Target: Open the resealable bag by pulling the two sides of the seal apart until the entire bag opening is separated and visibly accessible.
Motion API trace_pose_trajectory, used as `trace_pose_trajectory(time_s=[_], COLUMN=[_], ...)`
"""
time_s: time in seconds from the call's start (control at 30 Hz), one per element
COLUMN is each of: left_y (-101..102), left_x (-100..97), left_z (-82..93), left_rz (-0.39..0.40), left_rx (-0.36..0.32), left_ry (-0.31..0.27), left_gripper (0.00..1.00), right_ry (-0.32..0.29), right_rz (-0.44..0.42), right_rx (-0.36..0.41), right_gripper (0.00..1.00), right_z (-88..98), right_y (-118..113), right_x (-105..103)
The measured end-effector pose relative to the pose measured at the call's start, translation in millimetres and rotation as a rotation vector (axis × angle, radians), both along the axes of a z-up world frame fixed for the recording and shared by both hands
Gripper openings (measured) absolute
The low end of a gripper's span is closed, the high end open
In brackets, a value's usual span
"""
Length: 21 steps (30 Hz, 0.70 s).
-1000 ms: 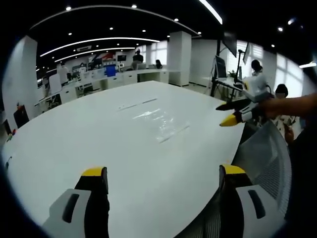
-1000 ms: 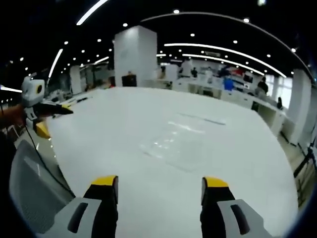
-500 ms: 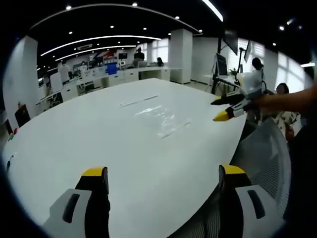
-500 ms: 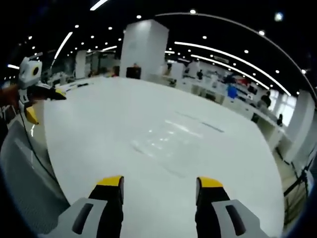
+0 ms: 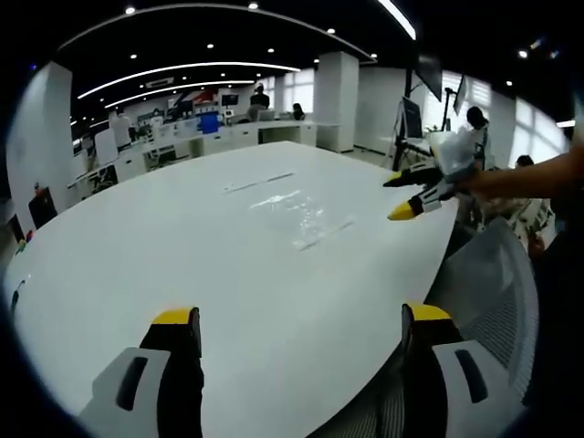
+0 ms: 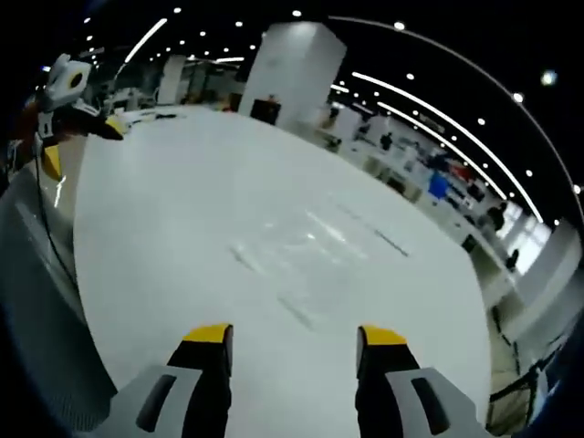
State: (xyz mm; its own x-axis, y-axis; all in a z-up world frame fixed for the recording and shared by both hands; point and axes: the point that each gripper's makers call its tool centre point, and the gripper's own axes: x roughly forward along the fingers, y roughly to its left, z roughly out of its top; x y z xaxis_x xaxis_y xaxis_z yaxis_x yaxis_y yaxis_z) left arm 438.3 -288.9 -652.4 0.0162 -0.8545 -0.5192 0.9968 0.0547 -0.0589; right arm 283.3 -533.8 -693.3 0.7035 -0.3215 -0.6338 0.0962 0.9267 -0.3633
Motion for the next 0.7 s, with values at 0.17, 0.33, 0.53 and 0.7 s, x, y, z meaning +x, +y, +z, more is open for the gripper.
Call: trace_pose_trajectory(time_s=[0.17, 0.33, 0.53, 0.7], left_y=[0, -3, -5, -6], left_x=[0.5, 0.5, 1.5, 5.2], left_z=[-0.6, -0.6, -3.0, -5.2], left_rz=[-0.002, -0.002, -0.007, -0.001], left_rx=[0.006, 0.007, 0.022, 0.030], left_ry=[0.005, 0.010, 0.007, 0.013], left_gripper=[0.88, 0.88, 0.88, 0.88], right_ry=[0.054, 0.135, 0.206, 0.256], right_rz=[0.064, 0.144, 0.214, 0.234], right_rx=[-0.068, -0.167, -0.223, -0.246], right_gripper=[0.52, 0.50, 0.48, 0.47], right_z=[-1.4, -7.2, -17.5, -27.1], right_y=[-6, -13, -20, -34], right_x=[7, 12, 17, 19])
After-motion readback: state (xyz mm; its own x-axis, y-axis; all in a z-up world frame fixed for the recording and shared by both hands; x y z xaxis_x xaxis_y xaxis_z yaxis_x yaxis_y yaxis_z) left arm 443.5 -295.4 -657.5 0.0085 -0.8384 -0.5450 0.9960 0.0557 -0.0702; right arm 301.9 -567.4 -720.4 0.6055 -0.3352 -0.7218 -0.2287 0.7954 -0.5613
